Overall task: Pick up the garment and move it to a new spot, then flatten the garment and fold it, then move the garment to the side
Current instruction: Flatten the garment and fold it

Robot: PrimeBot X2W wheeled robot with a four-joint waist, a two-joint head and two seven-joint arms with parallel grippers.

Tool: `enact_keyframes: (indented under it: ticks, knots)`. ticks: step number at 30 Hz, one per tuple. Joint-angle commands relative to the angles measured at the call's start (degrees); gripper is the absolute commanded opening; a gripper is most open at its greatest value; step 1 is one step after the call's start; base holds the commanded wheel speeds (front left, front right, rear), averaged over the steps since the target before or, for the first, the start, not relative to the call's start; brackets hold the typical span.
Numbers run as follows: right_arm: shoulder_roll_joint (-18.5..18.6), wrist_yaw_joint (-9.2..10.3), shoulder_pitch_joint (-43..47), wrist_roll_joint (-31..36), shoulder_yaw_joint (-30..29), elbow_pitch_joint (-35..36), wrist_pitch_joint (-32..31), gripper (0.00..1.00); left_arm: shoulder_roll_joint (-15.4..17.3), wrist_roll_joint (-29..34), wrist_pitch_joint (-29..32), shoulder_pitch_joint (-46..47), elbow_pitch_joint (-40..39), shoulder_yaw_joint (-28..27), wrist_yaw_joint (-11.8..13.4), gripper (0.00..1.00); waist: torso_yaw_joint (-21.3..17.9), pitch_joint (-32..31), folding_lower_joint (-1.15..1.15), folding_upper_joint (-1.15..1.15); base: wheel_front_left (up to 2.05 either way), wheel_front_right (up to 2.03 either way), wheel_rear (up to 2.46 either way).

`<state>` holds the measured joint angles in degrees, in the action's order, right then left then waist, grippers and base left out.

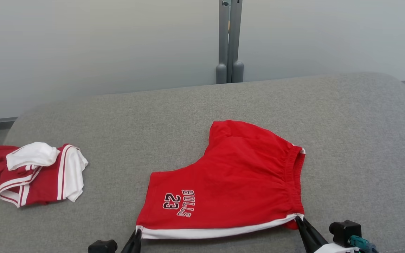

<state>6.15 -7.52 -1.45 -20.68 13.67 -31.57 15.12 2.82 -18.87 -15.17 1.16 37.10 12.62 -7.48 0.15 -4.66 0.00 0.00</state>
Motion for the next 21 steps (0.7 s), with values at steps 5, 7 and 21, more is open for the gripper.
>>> enact_keyframes:
  ticks: [5,7,21]
  knots:
    - [1.18,0.06,-1.01,0.22,0.43,-0.66,0.03,0.00,0.15,-0.84,0.04,1.28,-0.15,2.19,0.01,0.00,0.93,1.53,0.00,0.00,0.00,0.00,0.00]
    - [1.47,0.06,-3.05,0.74,0.15,-0.39,0.03,0.00,0.17,-1.10,0.04,3.55,-0.24,3.04,0.01,0.00,0.98,3.47,0.00,0.00,0.00,0.00,0.00]
    - [8.22,0.07,-43.55,5.11,4.79,-2.60,0.03,0.00,8.47,4.04,0.03,48.17,0.26,9.93,0.06,0.00,1.61,20.61,0.00,0.00,0.00,0.00,0.00]
